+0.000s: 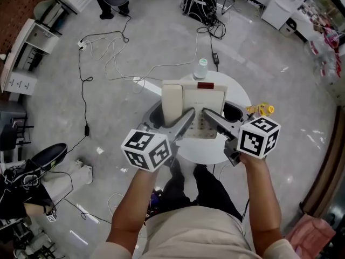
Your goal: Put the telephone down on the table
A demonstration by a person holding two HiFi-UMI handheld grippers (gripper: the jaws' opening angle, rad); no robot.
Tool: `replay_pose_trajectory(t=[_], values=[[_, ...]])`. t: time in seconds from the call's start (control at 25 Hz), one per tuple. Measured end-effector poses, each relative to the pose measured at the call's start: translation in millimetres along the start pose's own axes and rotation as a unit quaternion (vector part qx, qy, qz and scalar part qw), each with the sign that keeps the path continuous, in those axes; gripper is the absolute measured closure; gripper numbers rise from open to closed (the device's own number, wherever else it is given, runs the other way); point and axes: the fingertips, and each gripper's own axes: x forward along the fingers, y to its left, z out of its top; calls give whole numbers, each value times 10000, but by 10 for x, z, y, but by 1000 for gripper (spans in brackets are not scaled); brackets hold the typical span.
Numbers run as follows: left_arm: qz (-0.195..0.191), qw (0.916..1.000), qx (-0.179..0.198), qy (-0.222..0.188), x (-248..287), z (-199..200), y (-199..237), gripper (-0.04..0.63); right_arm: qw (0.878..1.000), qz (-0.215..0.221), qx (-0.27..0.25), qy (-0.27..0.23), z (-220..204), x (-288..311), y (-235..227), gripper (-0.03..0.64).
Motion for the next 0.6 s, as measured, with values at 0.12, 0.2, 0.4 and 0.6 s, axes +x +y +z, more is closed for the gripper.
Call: replay_pose_trajectory(t=[0.12, 0.2, 0.4, 0.6], values=[[30, 9999, -69, 80, 103, -63, 104, 232, 9999, -15, 76, 66, -33, 95, -120, 370], [50, 9998, -138, 140, 158, -110, 170, 232, 9999, -29, 116, 123, -59, 153, -187, 370], [111, 9992, -264, 267, 305, -238, 334, 232, 9995, -46, 224, 232, -137, 302, -370, 370], [176, 9986, -314, 400, 426, -401, 486, 233, 9989, -48, 360, 297, -271, 438, -543, 368]])
